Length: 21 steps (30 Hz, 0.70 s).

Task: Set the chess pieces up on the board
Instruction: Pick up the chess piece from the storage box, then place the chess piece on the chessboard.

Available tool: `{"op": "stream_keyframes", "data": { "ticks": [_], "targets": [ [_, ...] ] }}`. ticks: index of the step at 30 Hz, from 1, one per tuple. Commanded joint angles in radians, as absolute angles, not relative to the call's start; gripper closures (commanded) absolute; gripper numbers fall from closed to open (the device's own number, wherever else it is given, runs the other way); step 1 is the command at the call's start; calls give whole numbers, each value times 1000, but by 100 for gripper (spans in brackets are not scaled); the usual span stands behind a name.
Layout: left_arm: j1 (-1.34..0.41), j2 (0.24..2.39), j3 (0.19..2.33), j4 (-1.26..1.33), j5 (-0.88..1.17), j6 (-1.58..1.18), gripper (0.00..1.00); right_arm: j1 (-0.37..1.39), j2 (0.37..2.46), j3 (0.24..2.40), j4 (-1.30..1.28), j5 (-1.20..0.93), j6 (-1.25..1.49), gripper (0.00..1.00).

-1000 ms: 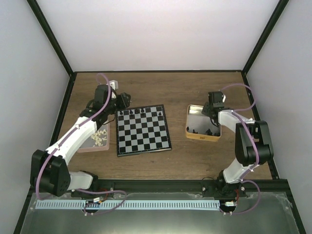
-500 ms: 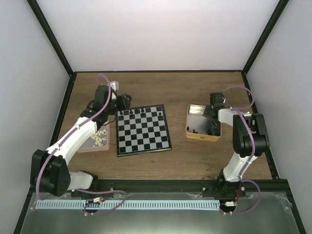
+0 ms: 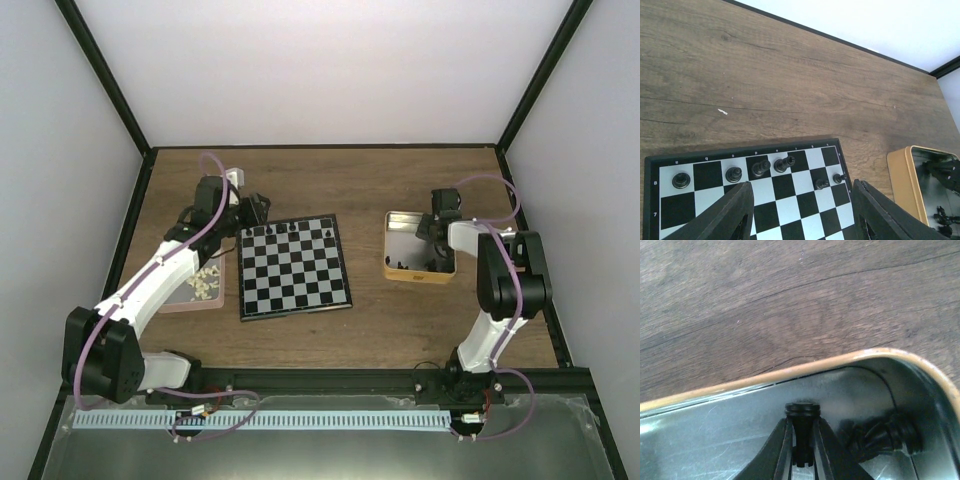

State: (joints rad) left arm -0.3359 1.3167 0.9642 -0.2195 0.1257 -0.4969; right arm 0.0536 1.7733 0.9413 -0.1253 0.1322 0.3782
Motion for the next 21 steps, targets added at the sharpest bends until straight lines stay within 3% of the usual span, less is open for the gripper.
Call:
{"op": "stream_keyframes", "data": {
  "ticks": [1, 12, 21],
  "targets": [
    [-333, 1286, 953, -209, 153, -504, 44, 43, 1709, 957, -158, 95, 401, 93],
    [-333, 1265, 924, -165, 226, -554, 43, 88, 1408, 831, -210, -105, 472, 93],
    [-332, 1278, 877, -51, 413, -666, 40, 239, 1208, 764, -133, -343, 464, 93]
  ]
}}
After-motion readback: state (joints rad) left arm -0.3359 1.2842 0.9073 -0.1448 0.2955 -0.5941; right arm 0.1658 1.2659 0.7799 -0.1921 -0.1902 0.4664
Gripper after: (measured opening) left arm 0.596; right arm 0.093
